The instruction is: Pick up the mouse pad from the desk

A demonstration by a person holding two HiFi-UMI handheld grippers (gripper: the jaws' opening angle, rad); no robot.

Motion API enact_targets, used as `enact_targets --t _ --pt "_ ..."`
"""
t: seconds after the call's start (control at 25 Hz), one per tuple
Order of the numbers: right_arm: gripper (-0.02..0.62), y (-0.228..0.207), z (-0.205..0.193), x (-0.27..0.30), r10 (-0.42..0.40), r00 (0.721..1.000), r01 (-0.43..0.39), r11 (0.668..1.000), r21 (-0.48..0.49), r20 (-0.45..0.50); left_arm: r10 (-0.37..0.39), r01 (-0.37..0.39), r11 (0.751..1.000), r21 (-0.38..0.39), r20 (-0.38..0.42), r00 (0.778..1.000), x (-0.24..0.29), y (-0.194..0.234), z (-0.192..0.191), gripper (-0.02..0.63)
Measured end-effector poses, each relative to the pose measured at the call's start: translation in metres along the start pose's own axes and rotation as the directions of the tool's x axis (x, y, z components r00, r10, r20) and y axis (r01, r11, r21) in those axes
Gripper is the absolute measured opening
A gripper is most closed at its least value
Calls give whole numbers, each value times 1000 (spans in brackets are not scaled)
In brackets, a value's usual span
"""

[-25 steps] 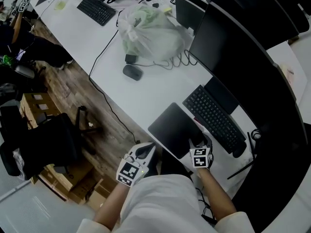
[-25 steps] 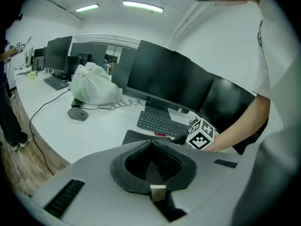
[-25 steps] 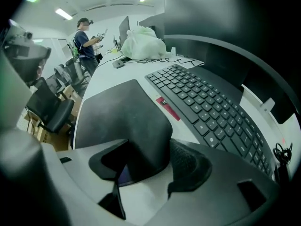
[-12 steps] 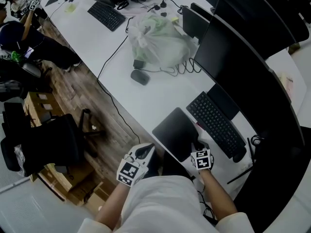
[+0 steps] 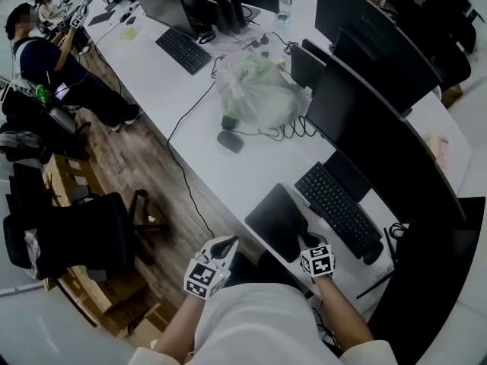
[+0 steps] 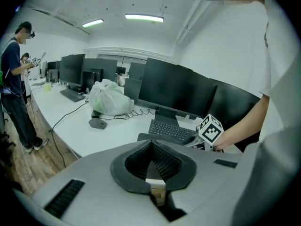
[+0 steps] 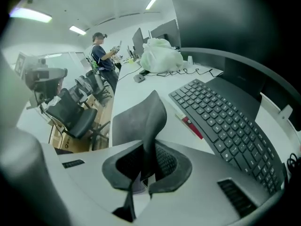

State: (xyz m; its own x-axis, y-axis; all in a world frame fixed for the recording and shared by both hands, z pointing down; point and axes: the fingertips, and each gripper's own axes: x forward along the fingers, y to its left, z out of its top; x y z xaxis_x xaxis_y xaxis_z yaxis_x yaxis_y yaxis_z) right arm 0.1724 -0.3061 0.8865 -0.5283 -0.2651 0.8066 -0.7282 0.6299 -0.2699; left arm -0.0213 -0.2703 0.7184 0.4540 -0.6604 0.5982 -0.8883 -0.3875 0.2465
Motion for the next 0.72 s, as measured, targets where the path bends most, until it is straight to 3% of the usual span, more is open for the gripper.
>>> enact_targets --t 0.4,0.72 --pt "41 64 54 -44 36 991 -30 998 -48 128 -21 20 1000 15 68 998 -45 13 -9 15" --pt "41 119 77 -96 -38 971 48 998 -40 238 -96 91 995 50 109 989 -102 16 -22 15"
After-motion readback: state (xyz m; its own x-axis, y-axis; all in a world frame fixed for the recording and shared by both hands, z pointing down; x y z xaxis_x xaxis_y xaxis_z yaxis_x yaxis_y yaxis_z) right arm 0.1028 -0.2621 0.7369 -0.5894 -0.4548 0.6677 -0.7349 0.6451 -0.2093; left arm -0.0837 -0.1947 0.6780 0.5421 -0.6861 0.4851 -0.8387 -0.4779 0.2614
